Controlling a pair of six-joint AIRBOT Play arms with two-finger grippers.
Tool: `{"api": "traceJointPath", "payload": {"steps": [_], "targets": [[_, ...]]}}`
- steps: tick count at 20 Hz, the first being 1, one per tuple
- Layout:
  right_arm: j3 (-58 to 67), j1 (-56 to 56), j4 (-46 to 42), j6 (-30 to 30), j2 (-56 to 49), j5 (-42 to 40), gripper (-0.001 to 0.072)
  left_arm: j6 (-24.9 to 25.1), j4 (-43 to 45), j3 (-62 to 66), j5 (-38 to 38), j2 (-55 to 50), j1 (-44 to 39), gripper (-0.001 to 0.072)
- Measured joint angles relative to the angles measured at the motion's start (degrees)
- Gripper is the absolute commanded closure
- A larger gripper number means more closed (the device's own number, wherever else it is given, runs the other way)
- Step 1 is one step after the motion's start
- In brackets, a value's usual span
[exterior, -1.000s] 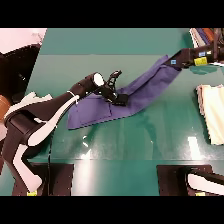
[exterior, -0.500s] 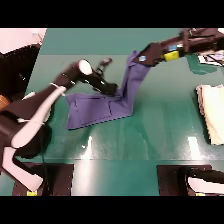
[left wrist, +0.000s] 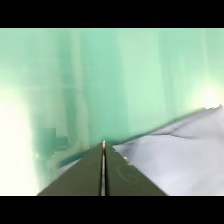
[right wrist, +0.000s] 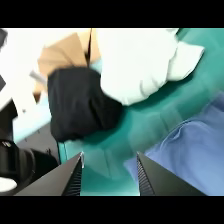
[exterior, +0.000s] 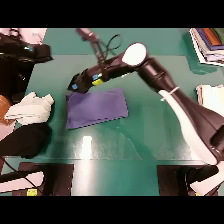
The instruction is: Fold the shirts.
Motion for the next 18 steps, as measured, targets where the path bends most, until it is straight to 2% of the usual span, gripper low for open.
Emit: {"api": "traceJointPath", "payload": {"steps": [3, 6, 7, 8, 9, 14, 18], "targets": [[-1.7, -0.9, -5.1, 1.1, -0.8, 3.7, 0.0318, 1.2, 0.5, 0.0, -2.5, 1.8, 2.7, 0.0686], [-10.0, -6.5, -9.0, 2.8, 2.8, 6.3, 0.0317, 2.2, 0.8, 0.0, -4.1, 2.5, 3.8, 0.0685], [-13.9, -9.2, -9.8, 3.3, 4.4, 6.8, 0.0287, 2.4, 0.8, 0.0, -4.3, 2.6, 4.0, 0.0685], [-17.7, -12.0, -10.3, 4.0, 5.9, 6.8, 0.0114, 2.6, 0.6, 0.0, -4.7, 2.7, 4.1, 0.0685], [-21.8, -15.1, -10.7, 4.3, 7.3, 6.6, 0.0053, 2.7, 0.4, 0.0, -4.9, 2.7, 4.2, 0.0685], [-35.9, -26.2, -6.0, 5.2, 7.1, 4.4, 0.0060, 2.9, -1.2, 0.0, -5.3, 2.7, 4.3, 0.0686], [-37.1, -27.0, 2.6, 3.1, 1.2, 2.9, 0.0089, 3.0, -1.7, 0.0, -5.4, 2.7, 4.3, 0.0685]]}}
